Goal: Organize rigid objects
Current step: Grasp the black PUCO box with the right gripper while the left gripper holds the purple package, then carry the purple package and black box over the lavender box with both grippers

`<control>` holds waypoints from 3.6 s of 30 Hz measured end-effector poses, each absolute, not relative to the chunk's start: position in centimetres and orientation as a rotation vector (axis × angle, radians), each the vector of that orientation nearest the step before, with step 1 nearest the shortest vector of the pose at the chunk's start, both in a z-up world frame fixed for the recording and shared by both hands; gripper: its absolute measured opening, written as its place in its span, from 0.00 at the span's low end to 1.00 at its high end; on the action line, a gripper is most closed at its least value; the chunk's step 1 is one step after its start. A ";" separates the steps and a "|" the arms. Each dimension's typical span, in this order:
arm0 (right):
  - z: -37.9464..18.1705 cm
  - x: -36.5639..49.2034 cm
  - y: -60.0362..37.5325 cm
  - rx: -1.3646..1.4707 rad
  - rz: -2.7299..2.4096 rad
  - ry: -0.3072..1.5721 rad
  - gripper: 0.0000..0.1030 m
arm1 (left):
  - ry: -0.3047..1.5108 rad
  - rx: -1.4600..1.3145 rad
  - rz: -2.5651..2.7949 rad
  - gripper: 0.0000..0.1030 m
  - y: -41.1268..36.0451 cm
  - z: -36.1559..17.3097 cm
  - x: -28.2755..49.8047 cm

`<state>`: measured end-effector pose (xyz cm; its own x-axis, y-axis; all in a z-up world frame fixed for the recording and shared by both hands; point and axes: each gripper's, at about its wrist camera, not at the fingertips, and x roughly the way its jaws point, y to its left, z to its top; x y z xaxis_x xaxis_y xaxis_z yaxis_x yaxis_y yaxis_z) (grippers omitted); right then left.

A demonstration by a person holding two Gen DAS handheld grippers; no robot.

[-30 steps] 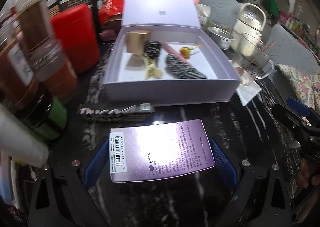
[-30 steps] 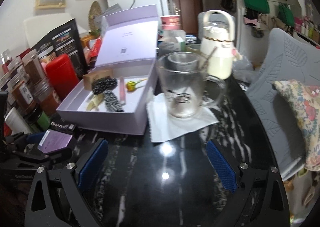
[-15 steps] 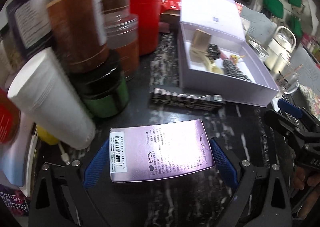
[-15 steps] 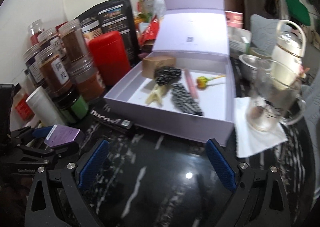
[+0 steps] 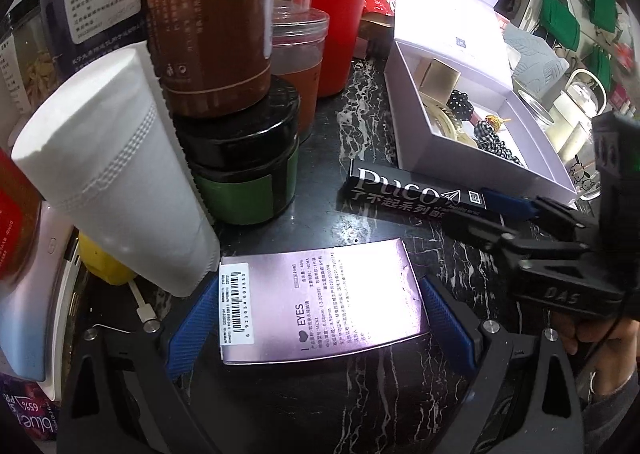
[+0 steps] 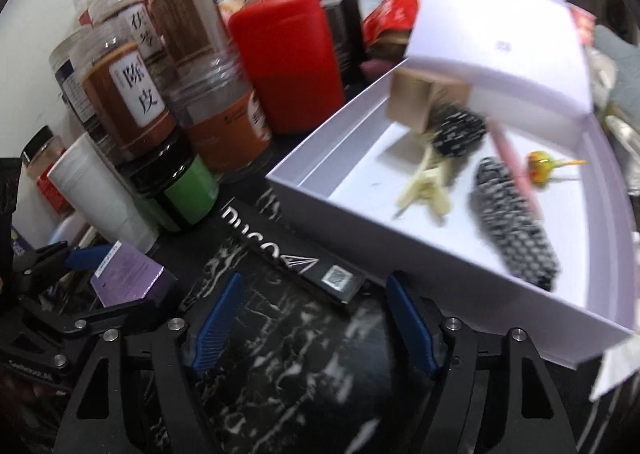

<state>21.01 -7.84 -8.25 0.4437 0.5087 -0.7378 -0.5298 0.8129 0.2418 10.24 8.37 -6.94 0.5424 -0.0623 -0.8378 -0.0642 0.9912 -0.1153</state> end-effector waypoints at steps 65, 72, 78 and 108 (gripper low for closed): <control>-9.9 7.0 -16.0 -0.047 0.458 0.907 0.34 | 1.055 -0.019 -0.153 0.95 -0.2 -8.1 7.0; -10.1 7.7 -15.2 -0.045 0.440 0.938 0.19 | 1.110 -0.042 -0.191 0.95 -0.2 -9.0 7.4; -10.2 8.0 -14.9 -0.009 0.454 0.968 0.18 | 1.140 -0.011 -0.187 0.95 -0.8 -9.2 7.5; -8.8 8.7 -15.5 0.188 0.617 1.062 0.18 | 1.047 0.042 -0.195 0.90 0.0 -6.5 6.8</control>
